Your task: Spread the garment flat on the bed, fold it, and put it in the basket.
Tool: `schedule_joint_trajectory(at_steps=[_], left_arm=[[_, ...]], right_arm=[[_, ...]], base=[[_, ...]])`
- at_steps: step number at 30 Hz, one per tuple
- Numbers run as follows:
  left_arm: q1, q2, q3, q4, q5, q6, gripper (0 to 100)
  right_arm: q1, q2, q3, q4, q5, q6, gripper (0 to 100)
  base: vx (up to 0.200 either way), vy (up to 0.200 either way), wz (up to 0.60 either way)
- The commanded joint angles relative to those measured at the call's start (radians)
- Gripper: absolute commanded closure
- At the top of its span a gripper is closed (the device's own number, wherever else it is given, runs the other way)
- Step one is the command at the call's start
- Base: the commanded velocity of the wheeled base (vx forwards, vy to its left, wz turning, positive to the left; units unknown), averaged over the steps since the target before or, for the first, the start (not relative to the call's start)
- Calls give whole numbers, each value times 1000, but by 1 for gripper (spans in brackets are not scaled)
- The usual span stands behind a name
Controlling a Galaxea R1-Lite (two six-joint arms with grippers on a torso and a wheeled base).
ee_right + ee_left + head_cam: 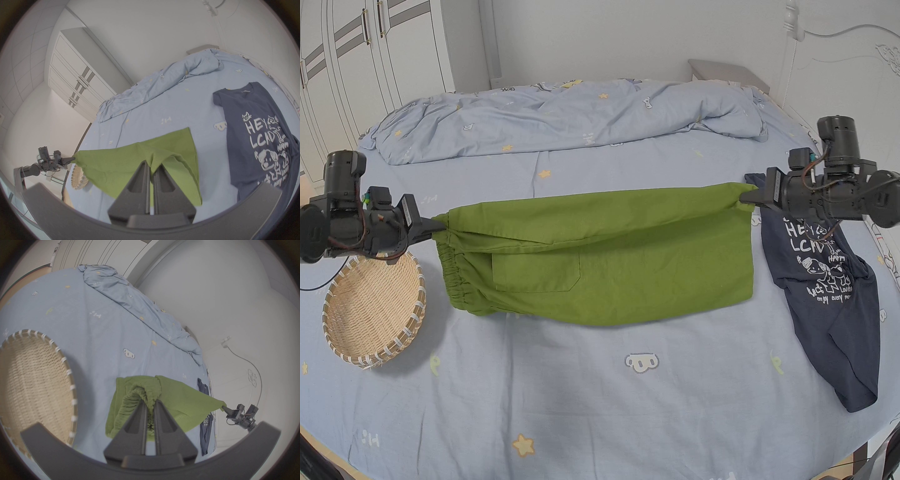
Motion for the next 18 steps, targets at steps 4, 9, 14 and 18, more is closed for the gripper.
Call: schedule_joint_trajectory(at_steps=[4,9,14,18], left_arm=[[-11,248,-219,13,9,-35,100],[-11,303,-266,13,9,-27,100],[-15,346,-305,12,10,-22,100],[-17,368,-320,12,10,-22,100]], right_arm=[[-15,255,-166,-89,-35,0,100],[-33,284,-206,-128,-32,-3,100],[-48,307,-235,-123,-32,-6,100],[-48,329,-240,-126,-32,-23,100]], base=[[0,0,0],[0,0,0],[0,0,0],[0,0,0]])
